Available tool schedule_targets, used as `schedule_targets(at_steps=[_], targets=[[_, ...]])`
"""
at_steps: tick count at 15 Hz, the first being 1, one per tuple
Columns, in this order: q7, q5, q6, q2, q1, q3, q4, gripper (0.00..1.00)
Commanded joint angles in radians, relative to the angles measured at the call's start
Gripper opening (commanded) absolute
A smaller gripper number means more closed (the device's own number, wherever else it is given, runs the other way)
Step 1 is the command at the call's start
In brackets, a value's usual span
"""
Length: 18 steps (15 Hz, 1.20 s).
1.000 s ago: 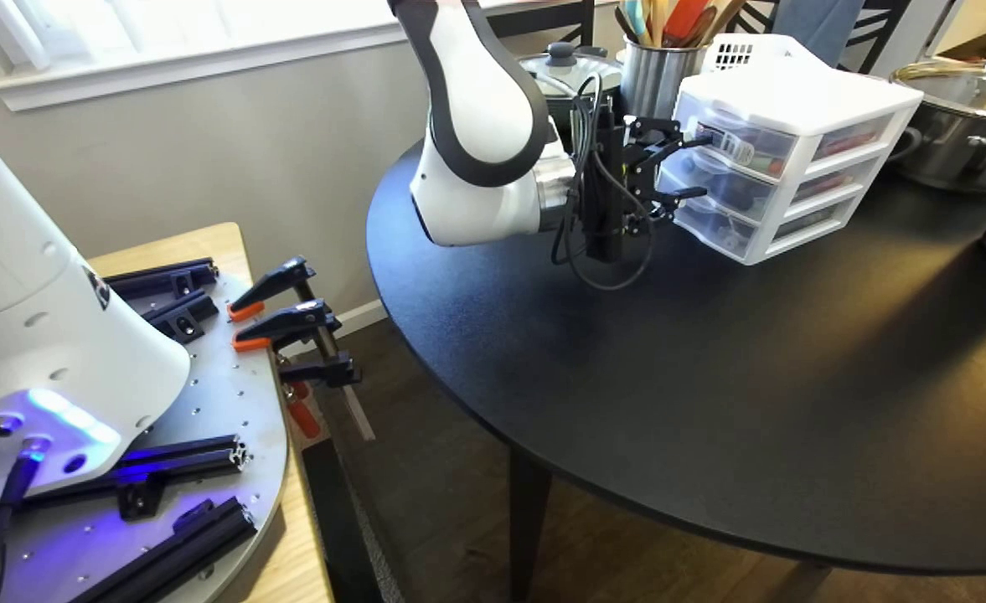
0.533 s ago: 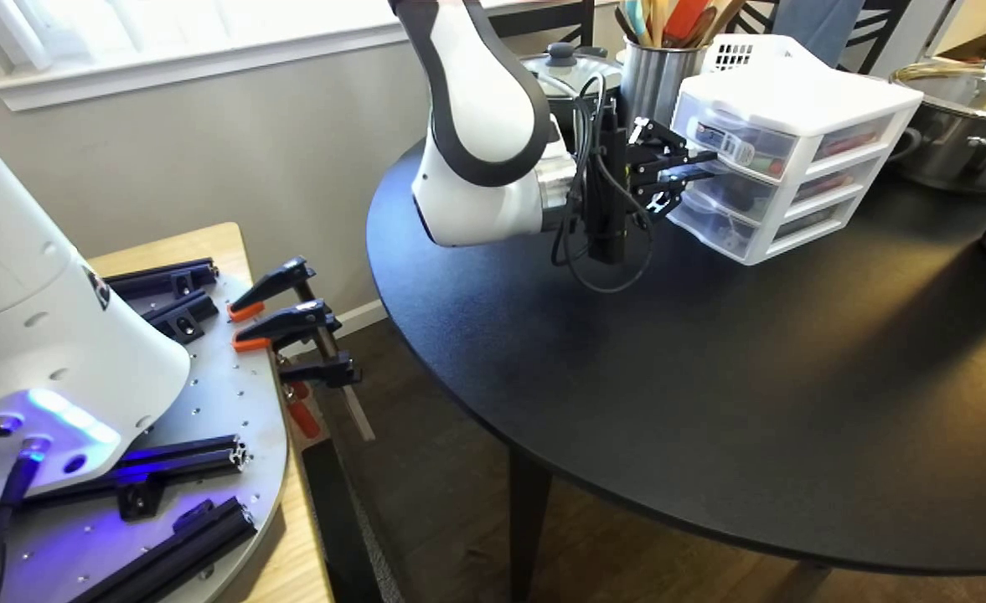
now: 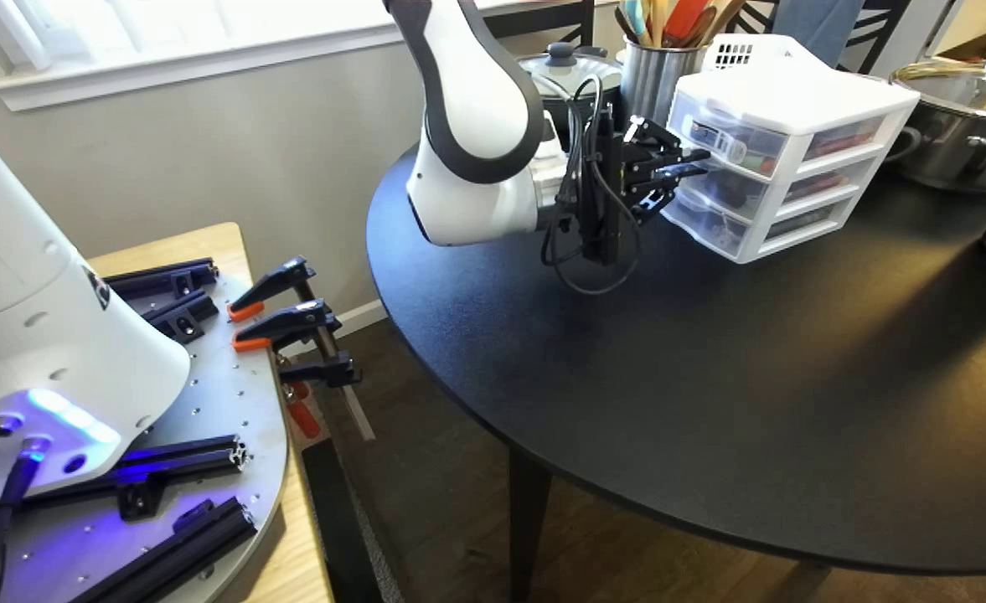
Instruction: Open the middle drawer
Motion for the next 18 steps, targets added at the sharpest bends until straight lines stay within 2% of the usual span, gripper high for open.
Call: schedule_targets(at_steps=[1,4,8,9,10,11,12,18], targets=[[0.019,0.001,-0.046,-0.015,0.076,-0.023,-0.078,0.06],[0.03,0.008,-0.053,-0.011,0.098,-0.022,-0.1,0.06],[-0.002,0.04,0.009,-0.012,0.067,-0.012,-0.08,0.06],[-0.139,-0.026,-0.069,-0.137,-0.129,0.146,-0.097,0.06],[-0.15,-0.03,-0.069,-0.153,-0.154,0.169,-0.101,0.06],[-0.076,0.041,0.027,-0.08,-0.012,0.056,-0.087,0.06],[-0.098,0.027,0.043,-0.109,-0.047,0.081,-0.091,0.06],[-0.133,0.02,0.122,-0.162,-0.031,0.04,-0.112,0.06]])
